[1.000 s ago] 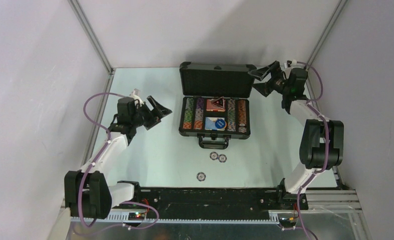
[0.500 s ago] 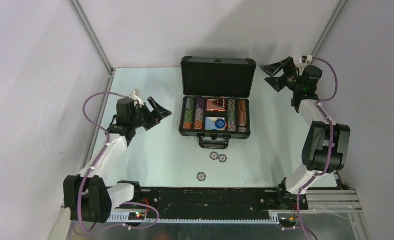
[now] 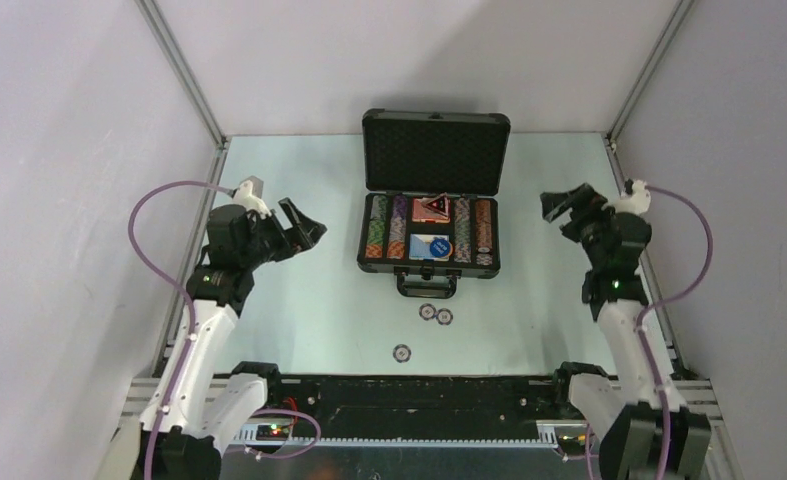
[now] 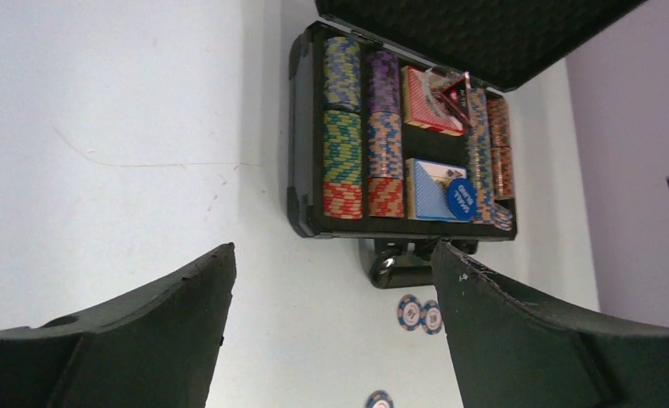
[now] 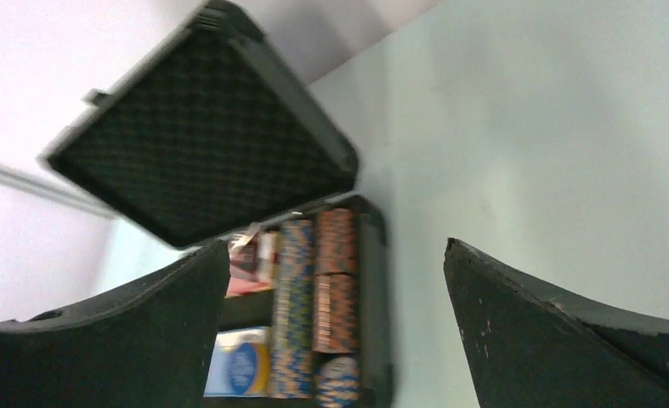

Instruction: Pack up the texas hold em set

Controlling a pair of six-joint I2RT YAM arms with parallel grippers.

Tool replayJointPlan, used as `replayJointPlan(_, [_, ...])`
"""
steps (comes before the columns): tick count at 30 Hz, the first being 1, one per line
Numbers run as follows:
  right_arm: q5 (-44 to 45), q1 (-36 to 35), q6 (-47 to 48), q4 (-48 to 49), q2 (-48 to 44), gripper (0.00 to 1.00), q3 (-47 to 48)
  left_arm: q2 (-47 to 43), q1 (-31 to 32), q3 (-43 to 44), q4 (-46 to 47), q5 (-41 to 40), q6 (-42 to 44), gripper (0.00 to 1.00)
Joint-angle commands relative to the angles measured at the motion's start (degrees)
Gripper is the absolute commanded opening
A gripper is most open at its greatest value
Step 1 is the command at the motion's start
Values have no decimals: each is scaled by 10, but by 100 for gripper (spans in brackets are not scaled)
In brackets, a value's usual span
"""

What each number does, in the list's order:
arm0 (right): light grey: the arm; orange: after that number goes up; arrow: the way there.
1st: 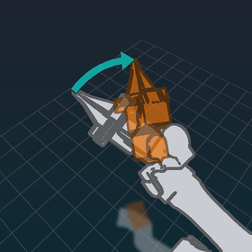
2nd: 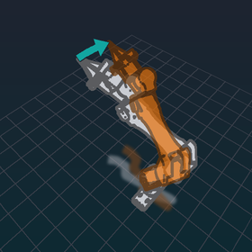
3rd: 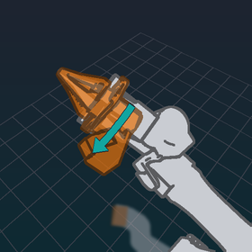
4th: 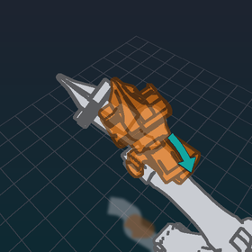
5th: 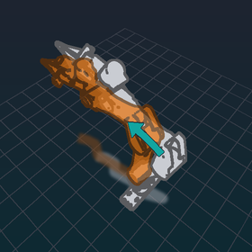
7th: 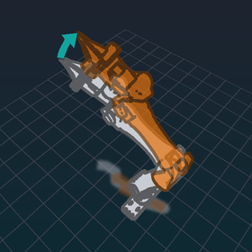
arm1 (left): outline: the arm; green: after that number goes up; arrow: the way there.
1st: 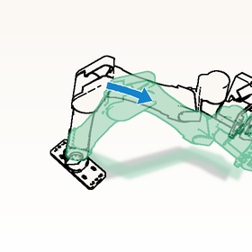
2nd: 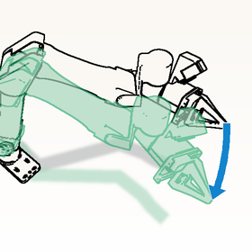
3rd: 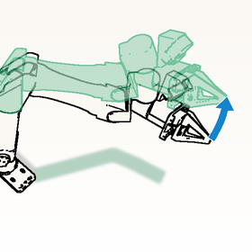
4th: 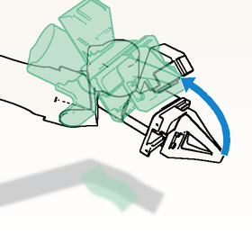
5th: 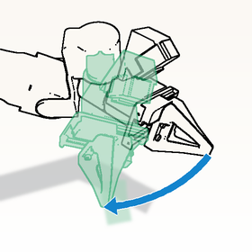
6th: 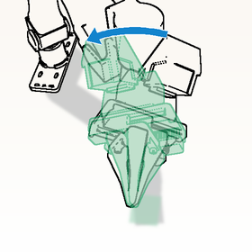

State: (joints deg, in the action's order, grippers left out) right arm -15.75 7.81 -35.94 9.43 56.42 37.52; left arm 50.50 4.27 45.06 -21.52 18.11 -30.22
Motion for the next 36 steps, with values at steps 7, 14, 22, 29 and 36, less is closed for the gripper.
replayJointPlan(7, [234,-13,242,280,-53,99,-284,-62,2,-12,-39,-81,57,90])
replayJointPlan(14, [207,-27,269,511,108,99,-312,-89,2,-22,-40,-97,52,90])
replayJointPlan(22, [232,-57,296,511,205,99,-270,-99,4,-25,-38,-105,46,89])
replayJointPlan(29, [243,-76,317,480,214,99,-240,-101,7,-26,-38,-114,47,89])
replayJointPlan(36, [242,-76,318,476,212,100,-240,-96,7,-25,-39,-118,49,89])
